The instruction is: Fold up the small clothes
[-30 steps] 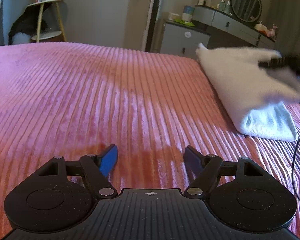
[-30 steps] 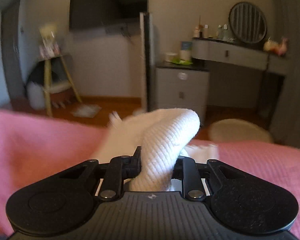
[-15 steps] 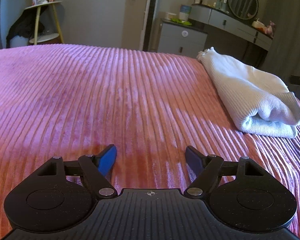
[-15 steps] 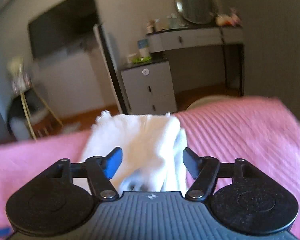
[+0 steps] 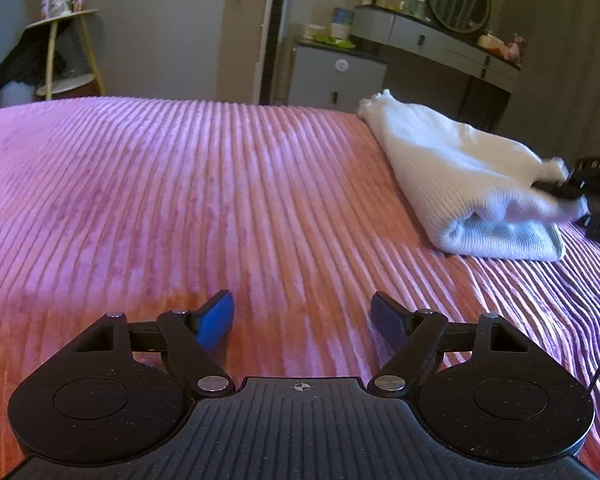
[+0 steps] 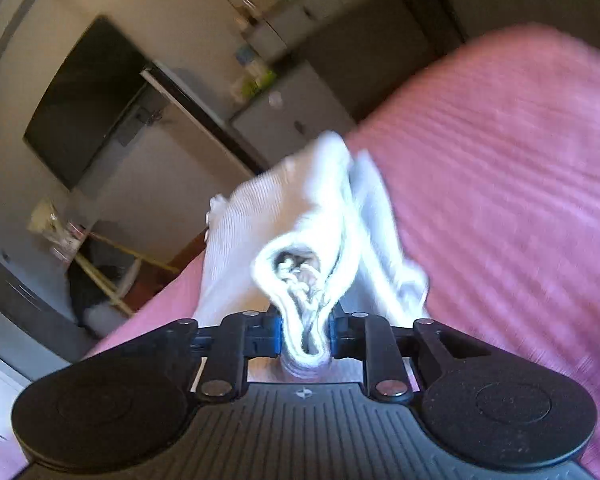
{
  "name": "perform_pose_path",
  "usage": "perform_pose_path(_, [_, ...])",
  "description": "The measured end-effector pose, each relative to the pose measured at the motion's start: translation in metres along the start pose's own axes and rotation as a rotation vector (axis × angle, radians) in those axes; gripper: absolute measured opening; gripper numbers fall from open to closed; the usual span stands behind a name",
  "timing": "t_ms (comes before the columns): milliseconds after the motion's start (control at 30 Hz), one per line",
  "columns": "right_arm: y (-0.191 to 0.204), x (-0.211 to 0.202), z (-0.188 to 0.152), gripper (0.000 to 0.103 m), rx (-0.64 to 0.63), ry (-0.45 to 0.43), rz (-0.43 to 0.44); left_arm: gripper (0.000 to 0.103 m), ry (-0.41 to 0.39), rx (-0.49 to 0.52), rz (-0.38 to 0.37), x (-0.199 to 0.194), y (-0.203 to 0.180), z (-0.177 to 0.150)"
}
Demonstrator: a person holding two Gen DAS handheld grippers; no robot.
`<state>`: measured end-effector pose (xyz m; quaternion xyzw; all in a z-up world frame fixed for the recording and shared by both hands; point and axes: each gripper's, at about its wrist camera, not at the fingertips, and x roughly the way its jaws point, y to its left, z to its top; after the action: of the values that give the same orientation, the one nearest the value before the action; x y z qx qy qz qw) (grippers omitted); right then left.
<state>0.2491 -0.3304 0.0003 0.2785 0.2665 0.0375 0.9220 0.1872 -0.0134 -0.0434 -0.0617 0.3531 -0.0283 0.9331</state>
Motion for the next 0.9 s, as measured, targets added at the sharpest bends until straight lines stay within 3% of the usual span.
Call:
perform_pose_path(100, [0.002, -0.005, -0.013, 0.019, -0.111, -0.048, -0.018, 0.081, 0.005, 0.012, -0.009, 0.001, -0.004, 0.000])
perform_pose_path(167, [-0.007, 0.013, -0.025, 0.021, -0.135, 0.022, -0.093, 0.081, 0.018, 0.010, -0.029, 0.002, -0.008, 0.001])
perform_pose_path(333, [-0.032, 0.014, -0.032, 0.026, 0.021, 0.006, -0.039, 0.081, 0.030, 0.007, -0.096, -0.004, -0.018, 0.016])
perform_pose_path(400, [-0.031, 0.003, -0.026, 0.032, 0.022, 0.014, -0.040, 0.081, 0.024, -0.030, -0.127, -0.003, -0.020, 0.028])
perform_pose_path(467, [-0.028, -0.006, -0.017, 0.045, -0.020, 0.000, -0.100, 0.081, 0.024, -0.062, -0.155, 0.003, -0.025, 0.042])
perform_pose_path(533, [-0.024, -0.015, -0.015, 0.050, -0.046, -0.022, -0.126, 0.082, 0.029, -0.070, -0.197, 0.014, -0.032, 0.059])
perform_pose_path(700, [-0.034, -0.010, -0.004, 0.054, -0.015, 0.012, -0.074, 0.083, 0.123, -0.093, -0.280, 0.064, -0.053, 0.100])
perform_pose_path(900, [-0.060, 0.029, 0.025, 0.067, 0.116, 0.162, 0.050, 0.083, 0.212, -0.209, -0.309, 0.129, -0.056, 0.122])
